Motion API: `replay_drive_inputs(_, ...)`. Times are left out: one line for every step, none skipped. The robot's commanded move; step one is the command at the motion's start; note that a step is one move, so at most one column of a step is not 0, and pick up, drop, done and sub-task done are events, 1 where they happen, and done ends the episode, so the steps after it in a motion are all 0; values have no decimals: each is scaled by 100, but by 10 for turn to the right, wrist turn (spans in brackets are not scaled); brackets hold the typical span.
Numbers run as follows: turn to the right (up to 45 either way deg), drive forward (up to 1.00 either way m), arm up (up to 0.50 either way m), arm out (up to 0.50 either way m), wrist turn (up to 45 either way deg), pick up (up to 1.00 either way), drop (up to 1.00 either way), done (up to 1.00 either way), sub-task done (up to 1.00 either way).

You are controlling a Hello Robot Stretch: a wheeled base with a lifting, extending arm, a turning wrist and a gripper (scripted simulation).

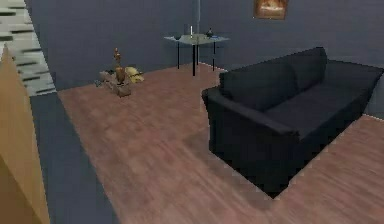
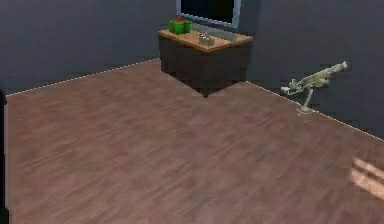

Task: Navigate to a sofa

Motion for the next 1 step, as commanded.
replay_drive_inputs(0,100,0,0,0,0,0,0,0)
